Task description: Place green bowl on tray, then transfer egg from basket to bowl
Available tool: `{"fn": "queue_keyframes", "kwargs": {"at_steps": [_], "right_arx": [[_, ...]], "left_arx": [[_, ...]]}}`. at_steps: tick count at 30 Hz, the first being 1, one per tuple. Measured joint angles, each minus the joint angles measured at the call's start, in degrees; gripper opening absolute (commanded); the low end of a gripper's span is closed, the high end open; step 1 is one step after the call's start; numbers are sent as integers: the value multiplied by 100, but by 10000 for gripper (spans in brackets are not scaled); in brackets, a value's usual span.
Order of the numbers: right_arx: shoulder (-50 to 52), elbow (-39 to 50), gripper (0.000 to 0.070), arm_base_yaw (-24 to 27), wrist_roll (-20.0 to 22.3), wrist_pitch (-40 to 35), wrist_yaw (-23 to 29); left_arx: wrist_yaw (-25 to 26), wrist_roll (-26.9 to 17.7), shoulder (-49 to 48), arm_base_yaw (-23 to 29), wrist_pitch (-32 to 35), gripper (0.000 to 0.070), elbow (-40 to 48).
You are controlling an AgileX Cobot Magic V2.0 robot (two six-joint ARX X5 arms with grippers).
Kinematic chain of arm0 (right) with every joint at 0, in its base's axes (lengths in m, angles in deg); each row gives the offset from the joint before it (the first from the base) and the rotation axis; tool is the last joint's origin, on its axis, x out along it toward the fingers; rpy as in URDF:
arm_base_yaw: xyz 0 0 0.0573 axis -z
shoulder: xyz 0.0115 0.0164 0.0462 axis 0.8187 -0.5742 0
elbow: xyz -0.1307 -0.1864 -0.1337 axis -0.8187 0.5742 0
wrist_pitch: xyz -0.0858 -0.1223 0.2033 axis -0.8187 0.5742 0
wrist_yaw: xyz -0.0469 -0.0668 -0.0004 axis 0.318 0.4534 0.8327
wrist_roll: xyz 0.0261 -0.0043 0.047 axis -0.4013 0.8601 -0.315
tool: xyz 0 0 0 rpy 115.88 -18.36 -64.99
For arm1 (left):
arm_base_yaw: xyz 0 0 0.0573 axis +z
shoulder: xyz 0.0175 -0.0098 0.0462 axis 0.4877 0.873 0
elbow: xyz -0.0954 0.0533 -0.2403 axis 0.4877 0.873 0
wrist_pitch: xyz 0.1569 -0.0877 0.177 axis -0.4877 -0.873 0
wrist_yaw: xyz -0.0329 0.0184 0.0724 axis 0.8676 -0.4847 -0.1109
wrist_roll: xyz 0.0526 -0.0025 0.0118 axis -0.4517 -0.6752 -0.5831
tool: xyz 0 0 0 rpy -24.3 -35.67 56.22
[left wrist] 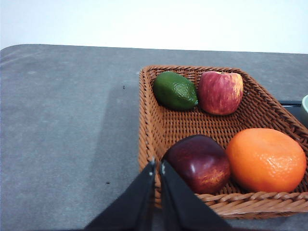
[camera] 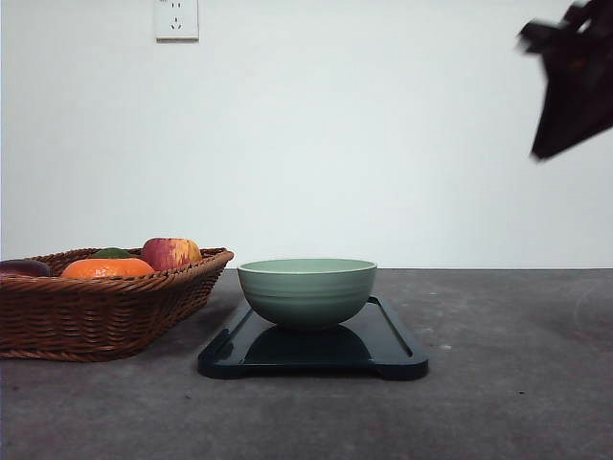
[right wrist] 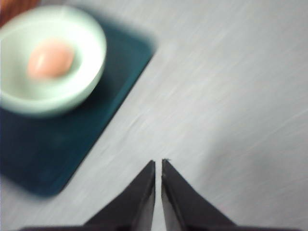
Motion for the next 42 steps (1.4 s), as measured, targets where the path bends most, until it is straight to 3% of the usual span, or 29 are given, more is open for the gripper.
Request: {"fn": "queue_keyframes", "kwargs": {"at_steps": [5, 11, 24, 28, 42], "right_arx": [[1235, 856, 14, 642, 44, -831, 4], [2442, 2039, 14, 1200, 42, -958, 9], [4872, 4070, 14, 1299, 96, -1254, 7], [5387, 4241, 14, 1299, 104, -1253, 29], [5401, 4247, 13, 1299, 121, -1268, 91]], "left_arx": [[0, 2, 0, 0, 0, 8, 0], [0, 0, 0, 0, 0, 8, 0], [0, 1, 0, 0, 0, 8, 0], [0, 1, 0, 0, 0, 8, 0], [0, 2, 0, 0, 0, 8, 0]]}}
